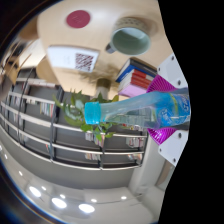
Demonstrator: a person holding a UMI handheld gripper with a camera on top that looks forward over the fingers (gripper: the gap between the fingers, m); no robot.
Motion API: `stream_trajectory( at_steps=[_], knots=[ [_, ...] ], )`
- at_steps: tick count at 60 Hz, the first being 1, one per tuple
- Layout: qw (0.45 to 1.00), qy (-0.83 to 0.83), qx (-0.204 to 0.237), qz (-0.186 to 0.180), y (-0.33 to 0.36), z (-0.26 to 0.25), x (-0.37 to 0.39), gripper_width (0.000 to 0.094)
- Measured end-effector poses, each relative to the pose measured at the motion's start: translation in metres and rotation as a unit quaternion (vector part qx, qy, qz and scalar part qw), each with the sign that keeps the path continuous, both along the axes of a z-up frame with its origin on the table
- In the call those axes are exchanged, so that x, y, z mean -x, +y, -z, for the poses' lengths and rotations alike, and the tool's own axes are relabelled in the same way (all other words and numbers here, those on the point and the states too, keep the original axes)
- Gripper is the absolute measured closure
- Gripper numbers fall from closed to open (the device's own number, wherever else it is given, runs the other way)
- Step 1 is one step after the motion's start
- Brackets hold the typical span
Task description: Pour water
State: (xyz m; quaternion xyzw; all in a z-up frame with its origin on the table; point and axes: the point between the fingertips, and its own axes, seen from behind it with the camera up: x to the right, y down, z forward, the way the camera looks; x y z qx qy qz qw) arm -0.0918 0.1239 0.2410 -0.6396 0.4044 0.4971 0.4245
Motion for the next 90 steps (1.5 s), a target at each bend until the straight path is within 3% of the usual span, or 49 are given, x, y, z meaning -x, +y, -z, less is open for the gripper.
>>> stream_trajectory(
  at_steps=[6, 17, 25, 33, 46, 47, 62, 67, 76, 84, 90],
  knots=[
    [0.983, -0.175, -0.058, -0.003, 0.007, -0.032, -0.035, 0.0502],
    [0.901, -0.415, -0.130, 0.013, 0.016, -0.076, -0.097, 0.0490],
    [0.830, -0.539, -0.139, 0.020, 0.016, -0.070, -0.149, 0.0478],
    [0.779, -0.616, -0.118, 0.015, 0.026, -0.023, -0.207, 0.0467],
    [0.768, -0.638, -0.066, -0.011, 0.047, 0.090, -0.256, 0.0467],
    [0.770, -0.635, -0.060, -0.015, 0.043, 0.077, -0.250, 0.0467],
    [0.770, -0.636, -0.025, -0.045, 0.037, 0.164, -0.258, 0.0435],
    [0.777, -0.628, -0.043, -0.019, 0.033, 0.148, -0.255, 0.0445],
    [0.780, -0.624, -0.047, 0.015, 0.029, 0.152, -0.263, 0.0373],
    [0.766, -0.643, 0.015, -0.007, 0.015, 0.175, -0.276, 0.0191],
    [0.763, -0.645, 0.029, -0.018, -0.001, 0.185, -0.273, 0.0164]
  ],
)
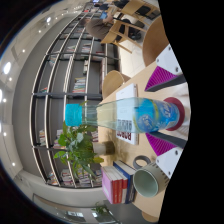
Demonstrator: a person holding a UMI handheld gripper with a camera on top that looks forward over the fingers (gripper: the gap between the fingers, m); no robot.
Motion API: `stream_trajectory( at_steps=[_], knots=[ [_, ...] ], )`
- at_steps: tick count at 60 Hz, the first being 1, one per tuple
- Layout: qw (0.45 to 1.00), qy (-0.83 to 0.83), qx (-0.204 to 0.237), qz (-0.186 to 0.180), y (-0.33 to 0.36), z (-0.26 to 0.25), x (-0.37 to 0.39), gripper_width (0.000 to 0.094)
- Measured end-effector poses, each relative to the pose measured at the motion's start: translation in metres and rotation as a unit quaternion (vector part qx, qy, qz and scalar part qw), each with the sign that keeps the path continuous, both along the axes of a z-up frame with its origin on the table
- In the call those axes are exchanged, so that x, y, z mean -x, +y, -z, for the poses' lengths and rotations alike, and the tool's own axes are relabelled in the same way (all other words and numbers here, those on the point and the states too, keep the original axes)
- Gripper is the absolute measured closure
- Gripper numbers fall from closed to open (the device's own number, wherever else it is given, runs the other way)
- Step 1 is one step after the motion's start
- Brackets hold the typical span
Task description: Pour water
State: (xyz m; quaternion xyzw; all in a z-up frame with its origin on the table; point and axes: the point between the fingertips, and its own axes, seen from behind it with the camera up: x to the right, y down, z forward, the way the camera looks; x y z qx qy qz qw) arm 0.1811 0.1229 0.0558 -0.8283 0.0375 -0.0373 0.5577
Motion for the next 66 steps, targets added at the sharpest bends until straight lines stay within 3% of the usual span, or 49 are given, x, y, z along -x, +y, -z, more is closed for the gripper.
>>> stream_trajectory(
  at_steps=[17, 27, 41, 52, 66],
  knots=[
    [0.995, 0.003, 0.096, -0.015, -0.124, 0.025, 0.049, 0.0177],
    [0.992, 0.011, 0.127, -0.025, -0.197, -0.004, 0.106, 0.0167],
    [0.993, 0.014, 0.104, -0.058, -0.254, -0.088, 0.191, 0.0164],
    [0.996, 0.011, 0.066, -0.058, -0.272, -0.146, 0.221, 0.0167],
    [0.998, 0.009, 0.050, -0.041, -0.290, -0.178, 0.231, 0.0165]
  ],
)
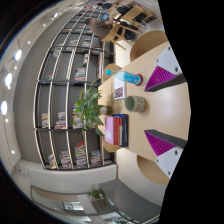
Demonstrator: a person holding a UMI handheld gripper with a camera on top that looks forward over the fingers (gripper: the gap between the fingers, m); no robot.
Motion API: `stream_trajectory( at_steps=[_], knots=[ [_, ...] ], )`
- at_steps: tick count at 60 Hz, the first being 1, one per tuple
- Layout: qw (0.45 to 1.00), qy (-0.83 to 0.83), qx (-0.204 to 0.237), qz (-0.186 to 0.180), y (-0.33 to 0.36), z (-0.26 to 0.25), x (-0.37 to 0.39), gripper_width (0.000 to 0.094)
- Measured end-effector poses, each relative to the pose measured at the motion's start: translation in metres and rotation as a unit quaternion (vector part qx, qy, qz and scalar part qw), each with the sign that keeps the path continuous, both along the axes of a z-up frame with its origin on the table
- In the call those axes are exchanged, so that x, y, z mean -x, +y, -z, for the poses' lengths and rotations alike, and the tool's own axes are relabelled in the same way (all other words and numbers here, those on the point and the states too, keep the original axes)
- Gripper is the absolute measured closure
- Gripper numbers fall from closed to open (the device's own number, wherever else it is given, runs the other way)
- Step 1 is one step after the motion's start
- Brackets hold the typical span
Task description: Pour water
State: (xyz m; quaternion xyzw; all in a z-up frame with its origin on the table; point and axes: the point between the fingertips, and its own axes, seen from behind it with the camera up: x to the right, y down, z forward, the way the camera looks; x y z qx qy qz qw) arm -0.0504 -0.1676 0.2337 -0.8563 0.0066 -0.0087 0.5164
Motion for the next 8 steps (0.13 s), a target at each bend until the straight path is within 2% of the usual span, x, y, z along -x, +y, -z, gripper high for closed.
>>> stream_trajectory(
  at_steps=[8],
  knots=[
    [1.000, -0.002, -0.006, 0.007, -0.0096, -0.0092, -0.0023, 0.0166]
  ],
)
